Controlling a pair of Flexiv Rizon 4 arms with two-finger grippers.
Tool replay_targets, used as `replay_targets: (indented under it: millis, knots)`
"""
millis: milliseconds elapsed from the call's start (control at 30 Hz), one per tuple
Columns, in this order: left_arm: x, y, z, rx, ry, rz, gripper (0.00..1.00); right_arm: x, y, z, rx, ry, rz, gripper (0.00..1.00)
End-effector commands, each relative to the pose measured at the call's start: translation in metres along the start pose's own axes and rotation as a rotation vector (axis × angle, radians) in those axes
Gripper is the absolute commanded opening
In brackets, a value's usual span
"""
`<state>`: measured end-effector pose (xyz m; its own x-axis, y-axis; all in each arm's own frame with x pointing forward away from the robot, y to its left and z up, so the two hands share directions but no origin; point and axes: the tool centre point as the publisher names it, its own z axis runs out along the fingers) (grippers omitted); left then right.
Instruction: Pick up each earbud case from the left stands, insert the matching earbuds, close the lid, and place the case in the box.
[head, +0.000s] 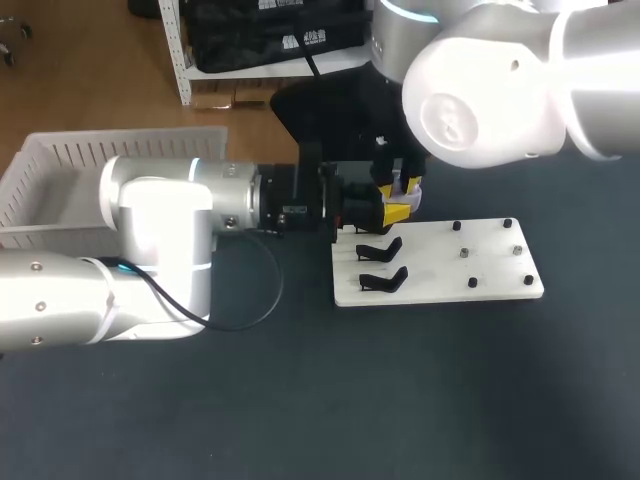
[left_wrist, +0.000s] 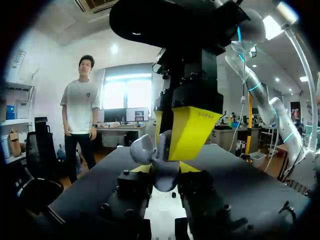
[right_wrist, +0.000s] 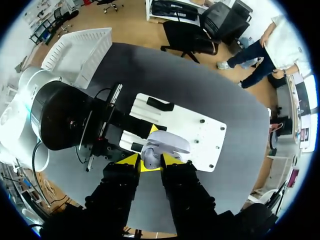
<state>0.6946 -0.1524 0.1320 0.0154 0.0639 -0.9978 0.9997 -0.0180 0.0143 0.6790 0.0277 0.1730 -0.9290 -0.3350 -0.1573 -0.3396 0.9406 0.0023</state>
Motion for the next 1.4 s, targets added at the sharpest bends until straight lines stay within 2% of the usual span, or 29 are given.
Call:
replay_targets:
  millis: [33, 167, 633, 800, 933, 1100, 1133, 1233, 1400]
  knots:
    - [-0.001, -0.001, -0.001, -0.006, -0.004, 0.003, 0.00, 0.003, 0.001, -0.001, 0.008, -0.004, 0.000, 0.31]
    - [-0.001, -0.001, -0.001, -0.006, -0.004, 0.003, 0.00, 0.003, 0.001, -0.002, 0.011, -0.008, 0.001, 0.38]
    - [-0.001, -0.001, -0.001, -0.006, -0.004, 0.003, 0.00, 0.002, 0.000, -0.003, 0.023, -0.012, 0.016, 0.37]
    - [-0.001, -0.001, -0.001, -0.006, -0.004, 0.003, 0.00, 0.003, 0.003, -0.021, -0.001, -0.036, 0.028, 0.36]
    - [-0.001, -0.001, -0.001, -0.006, -0.004, 0.003, 0.00, -0.014, 0.002, -0.037, -0.045, -0.121, 0.071, 0.41]
    - [-0.001, -0.001, -0.001, -0.006, -0.004, 0.003, 0.00, -0.052, -0.013, -0.030, -0.049, -0.238, 0.157, 0.44]
    - [-0.001, -0.001, -0.001, -0.006, -0.004, 0.003, 0.00, -0.059, -0.016, -0.028, -0.073, -0.237, 0.176, 0.43]
    - [-0.001, -0.001, -0.001, -0.006, -0.004, 0.003, 0.00, -0.074, -0.025, -0.019, -0.077, -0.252, 0.218, 0.40]
    - [-0.001, -0.001, -0.001, -0.006, -0.004, 0.003, 0.00, -0.080, -0.036, 0.001, -0.042, -0.219, 0.253, 0.40]
